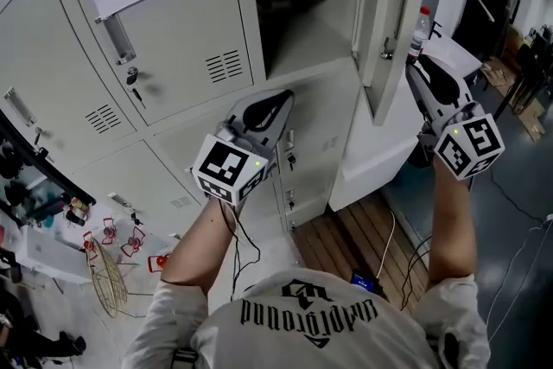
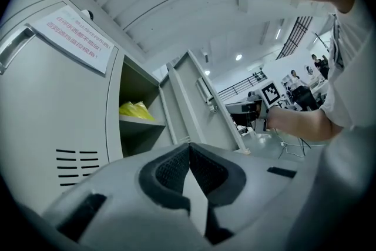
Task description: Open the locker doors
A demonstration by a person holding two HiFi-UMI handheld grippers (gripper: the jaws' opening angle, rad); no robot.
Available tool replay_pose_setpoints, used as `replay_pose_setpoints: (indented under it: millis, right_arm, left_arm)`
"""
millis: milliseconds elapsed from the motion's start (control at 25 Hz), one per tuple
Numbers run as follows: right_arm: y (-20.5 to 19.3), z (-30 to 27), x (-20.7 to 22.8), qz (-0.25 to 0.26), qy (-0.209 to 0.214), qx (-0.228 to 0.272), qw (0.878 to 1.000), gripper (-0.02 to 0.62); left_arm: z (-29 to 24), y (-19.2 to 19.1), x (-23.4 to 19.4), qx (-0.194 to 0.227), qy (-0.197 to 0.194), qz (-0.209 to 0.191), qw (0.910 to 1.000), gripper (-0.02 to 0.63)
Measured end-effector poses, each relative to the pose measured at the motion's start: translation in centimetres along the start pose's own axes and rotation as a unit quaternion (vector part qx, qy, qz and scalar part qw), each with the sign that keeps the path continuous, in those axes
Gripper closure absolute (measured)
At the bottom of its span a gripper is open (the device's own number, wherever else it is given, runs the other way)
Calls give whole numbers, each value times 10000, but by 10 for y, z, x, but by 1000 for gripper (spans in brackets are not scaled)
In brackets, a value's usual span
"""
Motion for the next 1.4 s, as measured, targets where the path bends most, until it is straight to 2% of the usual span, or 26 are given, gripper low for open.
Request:
replay_pose_setpoints:
  millis: [240, 320, 680, 960, 1160, 1400]
  right_arm:
    - [-4, 18, 23, 57, -381, -54, 9992, 489]
    - [-6, 20, 29, 64, -499, -77, 9987, 540]
    - [-12, 35, 48, 51, -900, -133, 9958, 546]
    - [12, 43, 33, 389, -1138, -78, 9927, 543]
    - [36, 38, -1, 519, -969, 148, 9938, 546]
    - [48, 13, -60, 376, -443, 336, 9977, 558]
  left_arm:
    - [-2, -1, 2, -5, -35, 3, 10000, 598]
    - [0, 0, 1, -8, -7, 5, 10000, 598]
    - [10, 0, -4, -91, 98, -27, 9999, 598]
    - [26, 5, -8, -103, 190, -79, 9997, 598]
    - [52, 11, -14, -126, 343, -114, 9993, 598]
    - [109, 24, -23, -231, 651, -190, 9974, 598]
Point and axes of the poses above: the fingertips, and each gripper's own axes: z backward along the fingers, x to its right, y out of its top, the point moved 9 cm from there along z, backward along the fingers, and after that the axes turned 3 degrees about y, right-handed, at the moved point
